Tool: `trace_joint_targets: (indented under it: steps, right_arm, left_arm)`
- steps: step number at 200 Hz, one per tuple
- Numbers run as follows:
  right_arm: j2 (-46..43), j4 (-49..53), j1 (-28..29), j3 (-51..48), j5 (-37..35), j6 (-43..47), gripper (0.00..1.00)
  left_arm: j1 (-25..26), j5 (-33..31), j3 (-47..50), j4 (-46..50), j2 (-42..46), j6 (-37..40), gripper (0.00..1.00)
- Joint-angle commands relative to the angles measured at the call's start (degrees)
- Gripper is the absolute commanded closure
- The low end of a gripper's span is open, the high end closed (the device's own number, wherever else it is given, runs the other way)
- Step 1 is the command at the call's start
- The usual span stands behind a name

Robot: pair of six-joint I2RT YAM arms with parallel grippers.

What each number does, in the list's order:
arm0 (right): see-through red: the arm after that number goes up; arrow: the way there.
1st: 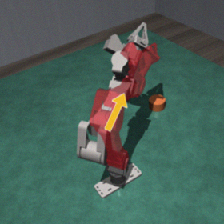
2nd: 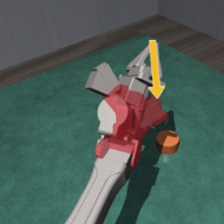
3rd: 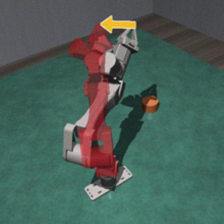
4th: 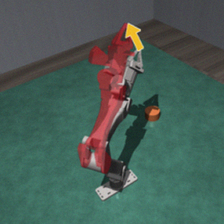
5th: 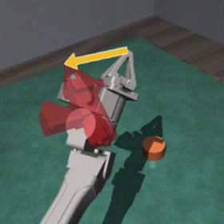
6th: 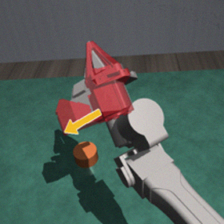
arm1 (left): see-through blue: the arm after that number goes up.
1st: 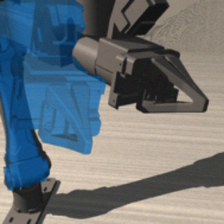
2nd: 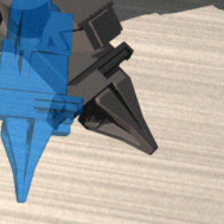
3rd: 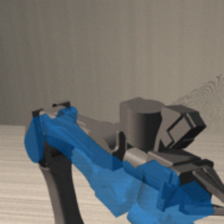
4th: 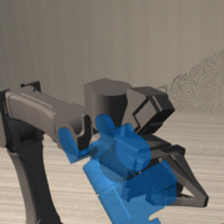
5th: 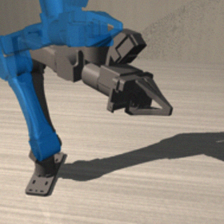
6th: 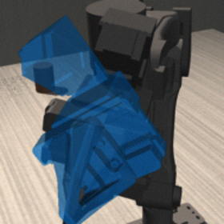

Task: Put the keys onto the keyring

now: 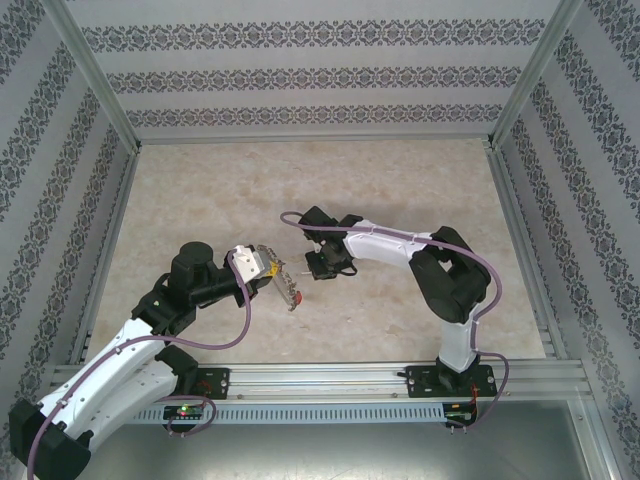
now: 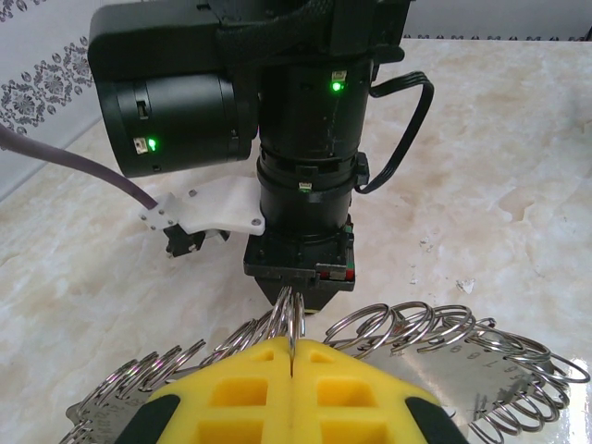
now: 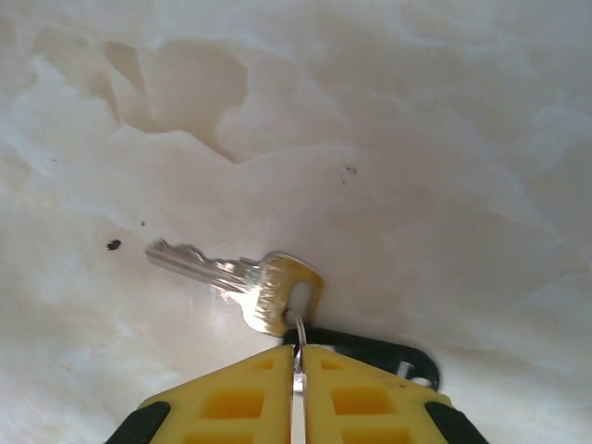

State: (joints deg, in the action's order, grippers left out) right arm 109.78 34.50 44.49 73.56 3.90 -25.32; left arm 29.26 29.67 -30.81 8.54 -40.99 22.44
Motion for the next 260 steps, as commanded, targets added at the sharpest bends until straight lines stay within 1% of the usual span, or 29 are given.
trace_joint_targets:
  steps: [1,76,103,165,187,202,226,244,260]
  right_arm:
    - [1.4,0.8,0.3,1.4,0.5,0.1,0.88]
    - [1.2,-0.7,0.0,1.2,2.3,-1.8,0.78]
    - [1.4,-1.5,-0.2,1.2,4.3,-2.6,0.77]
    - [2.4,-1.6,-0.3,1.4,3.2,-3.9,0.76]
    - [2.9,-1.8,-0.2,1.8,3.4,-4.3,0.8]
    - [3.0,-1.9,-0.1,2.1,3.5,-4.3,0.85]
    - [2.9,-1.2,0.0,2.5,2.7,-3.9,0.87]
    - [2.3,-0.5,-0.1,2.6,2.0,-2.6,0.92]
    - [1.7,1.3,0.1,3.0,0.6,-0.7,0.93]
  left_arm:
    - [0.6,-0.1,-0.4,-1.2,0.8,0.0,1.0]
    - [0.5,0.0,-0.4,-1.4,0.8,0.0,1.0]
    - [0.6,0.0,-0.1,-1.3,1.0,-0.1,1.0]
    - [0.6,-0.1,-0.1,-0.8,1.3,0.0,1.0]
    - [0.6,-0.1,0.0,-0.6,1.4,0.1,1.0]
    - [0.5,-0.2,0.0,-0.5,1.5,0.0,1.0]
    - [0.6,-0.3,0.1,-0.4,1.8,-0.1,1.0]
    - [0.6,-0.3,0.1,-0.2,1.9,0.1,1.0]
    - [0.6,-0.3,0.1,-0.2,1.8,0.0,1.0]
